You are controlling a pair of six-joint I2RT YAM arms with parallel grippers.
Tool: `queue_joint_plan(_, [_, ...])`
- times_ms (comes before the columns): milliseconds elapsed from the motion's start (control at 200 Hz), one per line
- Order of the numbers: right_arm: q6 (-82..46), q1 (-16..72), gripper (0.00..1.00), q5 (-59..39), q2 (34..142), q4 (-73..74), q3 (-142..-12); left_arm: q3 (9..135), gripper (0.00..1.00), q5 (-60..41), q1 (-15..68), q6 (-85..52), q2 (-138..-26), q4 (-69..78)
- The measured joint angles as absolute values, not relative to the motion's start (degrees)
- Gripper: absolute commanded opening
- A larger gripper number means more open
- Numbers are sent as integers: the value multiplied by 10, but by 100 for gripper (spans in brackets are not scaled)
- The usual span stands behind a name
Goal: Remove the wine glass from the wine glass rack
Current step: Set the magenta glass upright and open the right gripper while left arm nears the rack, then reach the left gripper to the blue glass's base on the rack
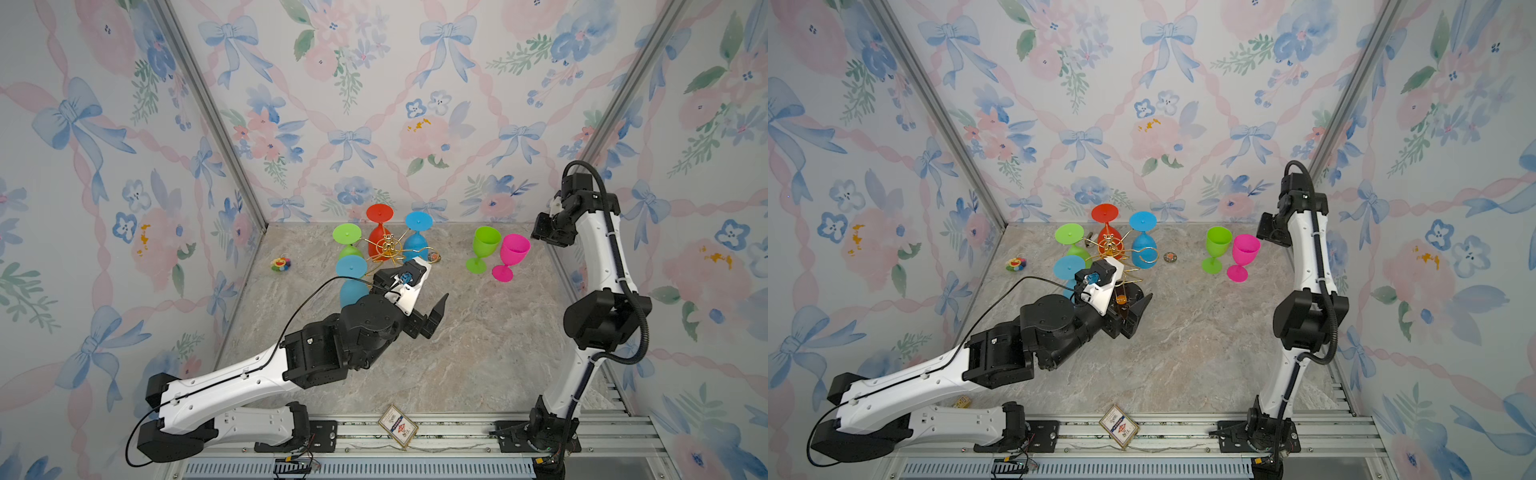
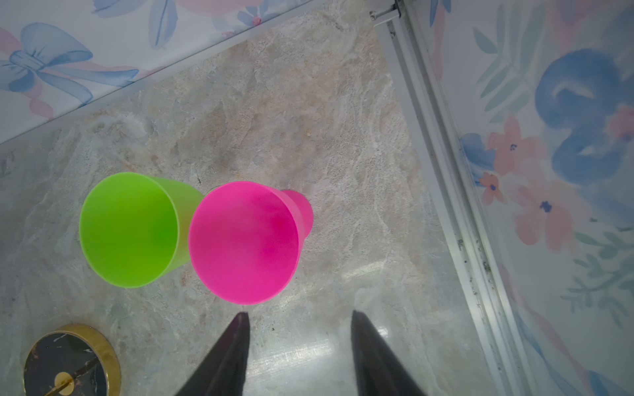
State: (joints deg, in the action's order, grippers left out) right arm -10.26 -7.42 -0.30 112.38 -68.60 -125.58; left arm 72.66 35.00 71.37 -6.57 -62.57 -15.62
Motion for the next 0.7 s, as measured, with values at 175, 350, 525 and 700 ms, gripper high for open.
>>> queue_joint_plan(175, [-83, -33, 74, -25, 980, -602, -1101, 746, 98, 360, 688, -102, -630, -184])
queue_joint_plan(350, [-99, -4, 79, -119, 845, -494, -943, 760, 98, 371, 674, -129, -631, -207])
queue_joint_plan(525, [-125, 11, 80, -194, 772, -416, -858, 774, 98, 357, 623, -175, -628, -244])
queue_joint_plan(700, [-135, 41, 80, -236, 738, -378, -808, 774, 98, 297, 530, -229, -604, -281])
